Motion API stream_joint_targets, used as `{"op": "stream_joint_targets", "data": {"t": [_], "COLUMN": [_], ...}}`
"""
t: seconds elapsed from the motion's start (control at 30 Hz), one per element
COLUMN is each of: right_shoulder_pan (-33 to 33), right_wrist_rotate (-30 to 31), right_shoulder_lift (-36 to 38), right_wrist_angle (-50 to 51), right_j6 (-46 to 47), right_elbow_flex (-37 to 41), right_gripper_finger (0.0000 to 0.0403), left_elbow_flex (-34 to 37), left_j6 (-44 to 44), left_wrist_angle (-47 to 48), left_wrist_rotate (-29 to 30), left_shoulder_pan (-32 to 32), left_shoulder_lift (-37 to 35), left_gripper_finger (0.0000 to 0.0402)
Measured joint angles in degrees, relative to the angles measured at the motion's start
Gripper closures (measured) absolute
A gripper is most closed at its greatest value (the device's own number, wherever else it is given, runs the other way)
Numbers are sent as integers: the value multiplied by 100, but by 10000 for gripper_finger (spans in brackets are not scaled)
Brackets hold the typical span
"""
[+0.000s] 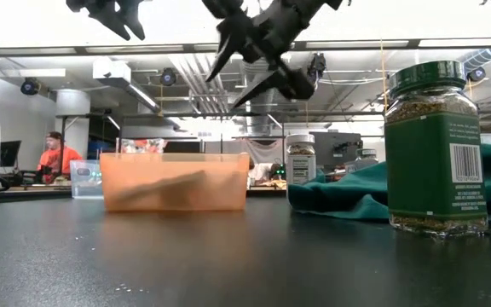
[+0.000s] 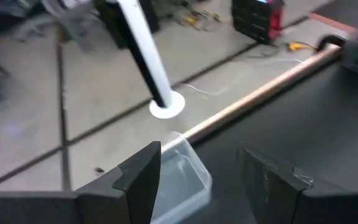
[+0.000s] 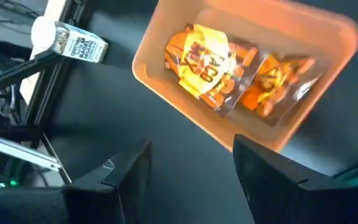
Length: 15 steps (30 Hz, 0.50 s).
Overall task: Sort spices by type
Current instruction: Adjust the orange bin
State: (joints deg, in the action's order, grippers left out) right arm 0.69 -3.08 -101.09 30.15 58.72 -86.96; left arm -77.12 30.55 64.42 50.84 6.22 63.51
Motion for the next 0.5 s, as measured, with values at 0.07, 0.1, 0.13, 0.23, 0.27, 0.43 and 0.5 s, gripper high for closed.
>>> {"op": "stream_joint_targets", "data": {"t": [0.07, 0.1, 0.13, 0.23, 0.27, 0.43, 0.5], "right_shoulder_pan": [-50, -82, -117, -227, -271, -567, -659], "right_wrist_rotate": [107, 164, 228, 613, 759, 754, 695], "right_shoulder_lift": [225, 360, 497, 890, 1010, 1562, 1735], "right_wrist_angle": [228, 376, 520, 1059, 1220, 1789, 2071], "right_j6": [-278, -456, -668, -1341, -1604, -2503, -2790], "right_elbow_flex": [0, 0, 0, 0, 0, 0, 0], "right_gripper_finger": [194, 195, 197, 204, 207, 234, 253], "left_elbow_flex": [-1, 0, -2, -2, -1, -2, -2], "left_j6": [2, 12, 27, 259, 402, 1201, 1262], "left_wrist_angle": [0, 2, -7, -4, -4, 14, 21], "left_wrist_rotate": [-332, -560, -830, -1800, -2093, -3389, -3773], "left_shoulder_pan": [-4, -4, -4, -4, -7, -176, -374], "left_shoulder_lift": [0, 0, 0, 25, 47, 197, 322], "left_gripper_finger": [209, 209, 209, 209, 209, 210, 214]}}
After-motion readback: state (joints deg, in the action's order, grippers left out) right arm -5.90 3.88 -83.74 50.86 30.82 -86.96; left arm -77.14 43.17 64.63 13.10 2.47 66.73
